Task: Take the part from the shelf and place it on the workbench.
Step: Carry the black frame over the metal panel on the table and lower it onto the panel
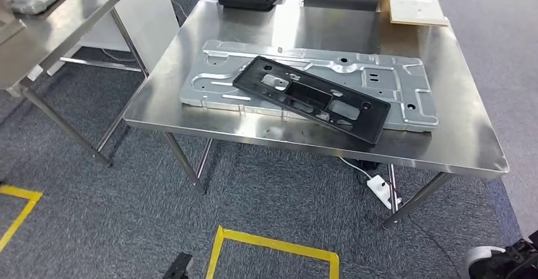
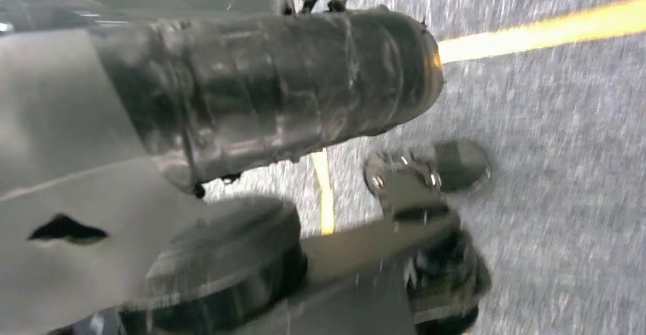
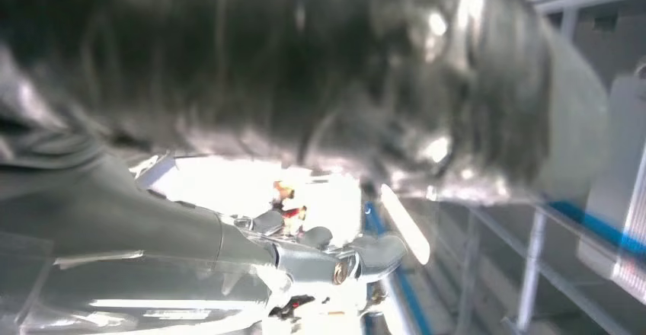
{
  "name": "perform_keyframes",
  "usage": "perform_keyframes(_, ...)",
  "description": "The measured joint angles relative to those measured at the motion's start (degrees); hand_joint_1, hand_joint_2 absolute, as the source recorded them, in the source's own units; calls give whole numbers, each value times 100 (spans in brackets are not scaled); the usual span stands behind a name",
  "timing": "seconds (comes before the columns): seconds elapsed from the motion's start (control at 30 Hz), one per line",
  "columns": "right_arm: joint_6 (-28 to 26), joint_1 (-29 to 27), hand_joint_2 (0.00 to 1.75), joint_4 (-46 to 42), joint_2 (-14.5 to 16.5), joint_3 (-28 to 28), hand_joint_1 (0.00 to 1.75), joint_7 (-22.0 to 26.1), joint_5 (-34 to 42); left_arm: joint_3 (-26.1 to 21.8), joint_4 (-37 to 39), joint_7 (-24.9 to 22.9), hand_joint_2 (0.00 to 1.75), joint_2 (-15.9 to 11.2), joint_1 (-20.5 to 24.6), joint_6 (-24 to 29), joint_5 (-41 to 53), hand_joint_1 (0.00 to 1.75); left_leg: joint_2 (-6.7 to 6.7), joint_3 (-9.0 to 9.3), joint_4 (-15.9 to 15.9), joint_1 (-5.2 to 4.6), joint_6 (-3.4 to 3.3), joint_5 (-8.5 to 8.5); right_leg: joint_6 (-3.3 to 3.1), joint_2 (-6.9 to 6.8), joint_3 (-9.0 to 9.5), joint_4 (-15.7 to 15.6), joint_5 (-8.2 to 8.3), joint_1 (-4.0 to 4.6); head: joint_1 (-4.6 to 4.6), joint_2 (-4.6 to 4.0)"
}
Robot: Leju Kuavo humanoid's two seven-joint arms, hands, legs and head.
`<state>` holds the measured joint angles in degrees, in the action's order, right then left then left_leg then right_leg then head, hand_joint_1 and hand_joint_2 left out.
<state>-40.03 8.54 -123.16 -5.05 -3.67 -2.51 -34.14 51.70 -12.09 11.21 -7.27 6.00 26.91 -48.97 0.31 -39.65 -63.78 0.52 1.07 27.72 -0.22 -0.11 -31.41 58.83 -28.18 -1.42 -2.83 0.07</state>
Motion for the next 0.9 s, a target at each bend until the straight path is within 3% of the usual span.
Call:
perform_keyframes(0.07, 2, -12, 0, -47, 0, 0, 0, -94, -128, -21, 0, 12, 0, 7, 2, -2, -1, 0, -1, -115, -635, 18, 52, 531, -29, -1, -154, 2, 125, 0, -18, 0)
perform_keyframes(0.1, 3, -21, 0, -62, 0, 0, 0, -130, -196, -32, 0, 19, 0, 8, 4, -2, -3, 0, -1, -114, -888, 24, 69, 621, -25, 0, -242, 8, 194, 1, -20, 0)
perform_keyframes(0.17, 3, -48, 0, -97, 0, 2, 0, -184, -320, -51, 0, 28, 0, 8, 9, -2, -10, 0, -2, 94, -980, 25, 75, 419, -3, 1, -427, 25, 337, -1, -22, 0)
perform_keyframes(0.23, 3, -75, 0, -151, 0, 5, 0, -209, -416, -57, 0, 31, 0, 8, 23, -2, -20, 0, -4, 634, -426, 23, 42, 192, 37, 0, -594, 37, 471, 0, -22, 0)
perform_keyframes(0.3, 2, -97, 0, -216, 0, 8, 0, -217, -511, -62, 0, 30, 0, 8, 43, -1, -27, 0, -16, 1193, 354, -4, -20, 311, 100, -12, -669, 32, 584, 12, -22, 0)
perform_keyframes(0.33, 2, -111, 0, -243, 0, 8, 0, -221, -564, -70, 0, 29, 0, 8, 50, 0, -32, 0, -23, 1328, 595, -25, -60, 393, 135, -22, -675, 12, 644, 16, -24, 0)
perform_keyframes(0.4, 1, -159, 0, -285, 0, 9, 0, -231, -677, -88, 0, 22, 0, 8, 45, 1, -44, 0, -21, 1308, 734, -39, -162, 352, 210, -30, -679, -51, 756, 13, -25, 0)
perform_keyframes(0.43, 1, -188, 0, -305, 0, 9, 0, -236, -733, -94, 0, 15, 0, 8, 38, 1, -52, 0, -9, 1275, 755, -33, -214, 281, 238, -24, -706, -35, 714, 7, -22, 0)
perform_keyframes(0.47, 1, -215, 0, -329, 0, 10, 0, -241, -782, -97, 0, 6, 0, 8, 32, 1, -60, 0, 6, 1222, 774, -23, -268, 206, 258, -16, -757, 68, 558, 5, -13, 0)
perform_keyframes(0.57, 1, -281, 0, -391, 0, 18, 0, -268, -867, -98, 0, -10, 0, 5, 29, 2, -79, 0, 41, 993, 773, -36, -379, -7, 265, -2, -999, 1001, -306, 13, 10, 0)
perform_keyframes(0.6, 0, -305, 0, -404, 0, 21, 0, -286, -897, -98, 0, -12, 0, 6, 29, 3, -83, 0, 46, 899, 759, -47, -392, -75, 264, -1, -1037, 1336, -447, 20, 9, 0)
perform_keyframes(0.63, -1, -329, 0, -415, 0, 24, 0, -305, -928, -99, 0, -14, 0, 7, 28, 3, -85, 0, 48, 798, 739, -58, -393, -139, 260, 0, -1008, 1541, -441, 27, 7, 0)
perform_keyframes(0.67, -1, -348, 0, -428, 0, 28, 0, -321, -968, -99, 0, -15, 0, 7, 27, 2, -85, 0, 49, 694, 709, -65, -387, -195, 251, 0, -894, 1560, -315, 33, 7, 0)
perform_keyframes(0.73, -1, -368, 0, -475, 0, 45, 0, -346, -1026, -99, 0, -15, 0, 9, 26, 1, -86, 0, 46, 496, 622, -71, -358, -284, 207, 0, -395, 1076, -68, 47, 7, 0)
perform_keyframes(0.8, -1, -374, 0, -546, 0, 66, 0, -377, -1053, -99, 0, -12, 0, 9, 26, 0, -90, 0, 40, 355, 519, -86, -309, -348, 164, -3, 176, 309, -148, 78, 4, 0)
perform_keyframes(0.83, -1, -387, 0, -580, 0, 73, 0, -390, -1058, -99, 1, -10, 0, 9, 26, 0, -92, 0, 40, 316, 486, -93, -277, -387, 146, -2, 336, 51, -229, 91, 4, 0)
perform_keyframes(0.9, -1, -440, 0, -623, 1, 81, 0, -398, -1063, -99, 2, -8, 0, 3, 21, 0, -96, 0, 39, 278, 489, -98, -207, -484, 98, -2, 346, -102, -245, 93, 5, 0)
